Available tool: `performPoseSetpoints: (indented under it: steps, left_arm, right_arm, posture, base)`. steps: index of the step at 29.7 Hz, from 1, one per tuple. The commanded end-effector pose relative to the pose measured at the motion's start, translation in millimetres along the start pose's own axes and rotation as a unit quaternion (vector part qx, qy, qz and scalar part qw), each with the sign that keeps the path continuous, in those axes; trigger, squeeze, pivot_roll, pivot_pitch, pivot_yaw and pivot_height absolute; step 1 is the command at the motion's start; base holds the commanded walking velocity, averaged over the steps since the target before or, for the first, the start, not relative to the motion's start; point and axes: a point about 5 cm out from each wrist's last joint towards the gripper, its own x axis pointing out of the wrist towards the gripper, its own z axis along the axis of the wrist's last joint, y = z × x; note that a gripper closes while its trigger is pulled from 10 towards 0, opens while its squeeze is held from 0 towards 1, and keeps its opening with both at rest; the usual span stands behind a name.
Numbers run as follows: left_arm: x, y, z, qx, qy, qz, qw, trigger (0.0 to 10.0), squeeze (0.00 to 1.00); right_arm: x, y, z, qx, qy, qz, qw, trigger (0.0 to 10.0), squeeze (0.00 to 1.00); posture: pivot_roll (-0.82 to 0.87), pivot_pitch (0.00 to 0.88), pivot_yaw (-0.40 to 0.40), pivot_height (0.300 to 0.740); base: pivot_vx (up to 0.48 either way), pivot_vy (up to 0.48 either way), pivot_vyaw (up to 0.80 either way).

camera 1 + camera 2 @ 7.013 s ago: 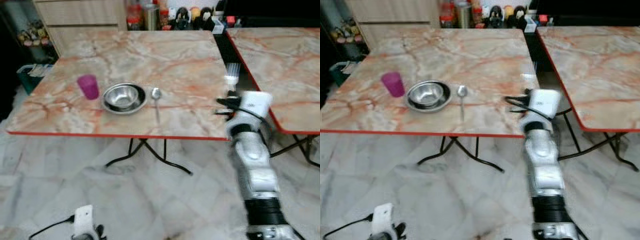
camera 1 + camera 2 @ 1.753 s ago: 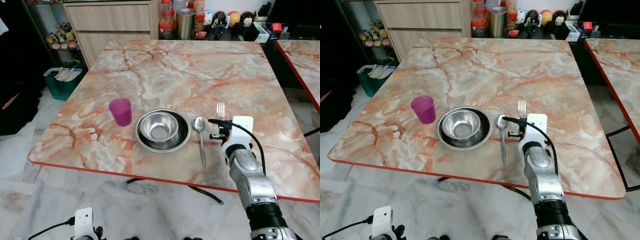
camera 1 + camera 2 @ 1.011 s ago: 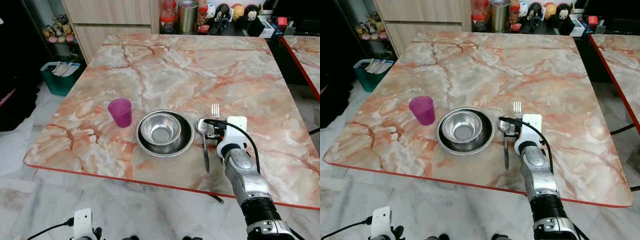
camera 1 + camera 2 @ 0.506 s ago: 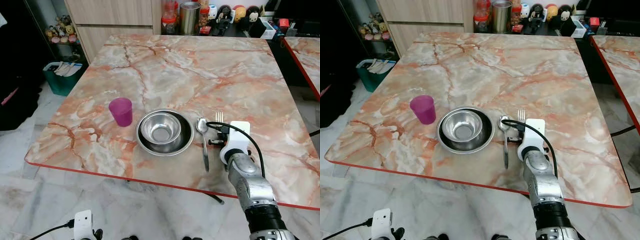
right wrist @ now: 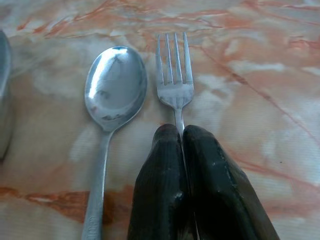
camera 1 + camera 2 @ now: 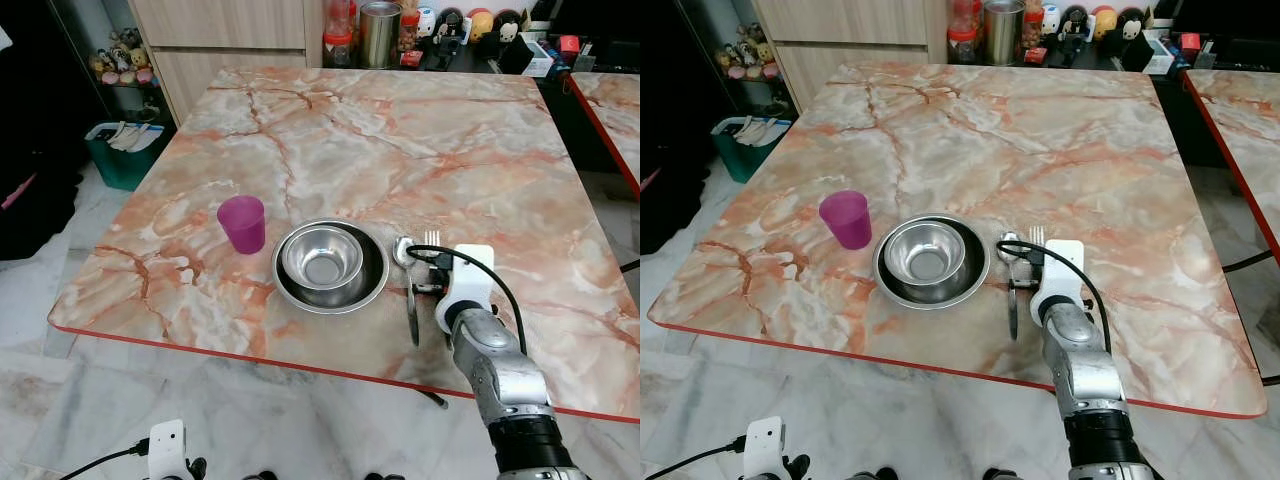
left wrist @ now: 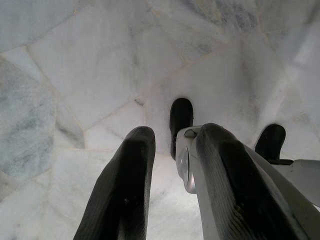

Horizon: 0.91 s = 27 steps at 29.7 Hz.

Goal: Setting the table

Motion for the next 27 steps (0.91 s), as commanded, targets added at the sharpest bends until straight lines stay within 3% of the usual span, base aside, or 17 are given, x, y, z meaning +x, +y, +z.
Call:
performPoseSetpoints:
  steps: [1, 23, 24, 25, 26, 27]
  left_arm:
    - [-0.7, 2.6, -3.0, -0.001, 0.009, 0.001, 1.0, 10.0, 0.0]
    - [-0.1, -0.2, -1.5, -0.004, 0.006, -0.004, 1.0, 10.0, 0.0]
    - [-0.1, -0.5, -1.3, -0.004, 0.006, -0.005, 1.0, 10.0, 0.0]
    - [-0.1, -0.5, -1.3, -0.004, 0.006, -0.005, 1.0, 10.0, 0.0]
    - [0.0, -0.8, -1.1, -0.004, 0.006, -0.005, 1.0, 10.0, 0.0]
    - [0.1, -1.1, -0.7, -0.004, 0.005, -0.005, 1.0, 10.0, 0.0]
  right_arm:
    - [-2.8, 1.6, -2.2, -0.001, 0.006, 0.003, 1.0, 10.0, 0.0]
    - [-4.7, 0.2, -3.1, -0.001, 0.014, -0.002, 1.0, 10.0, 0.0]
    - [-4.7, 0.5, -3.0, 0.0, 0.014, -0.001, 1.0, 10.0, 0.2]
    - [-4.7, 0.5, -3.0, 0.0, 0.014, -0.001, 1.0, 10.0, 0.2]
    - [-4.6, 0.5, -3.0, 0.001, 0.014, -0.001, 1.0, 10.0, 1.0]
    - [-4.6, 0.3, -2.9, 0.001, 0.014, -0.002, 1.0, 10.0, 1.0]
  posture:
    - [-0.03, 0.143, 0.034, 0.74]
    - [-0.02, 0.143, 0.033, 0.74]
    - [-0.02, 0.143, 0.033, 0.74]
    - [-0.02, 0.143, 0.033, 0.74]
    - [-0.02, 0.143, 0.033, 0.74]
    - [-0.02, 0.143, 0.033, 0.74]
  base:
    - [0.0, 0.0, 0.0]
    - [0.0, 0.0, 0.0]
    - [0.0, 0.0, 0.0]
    - [0.0, 0.0, 0.0]
    - [0.0, 0.0, 0.0]
    - [0.0, 0.0, 0.0]
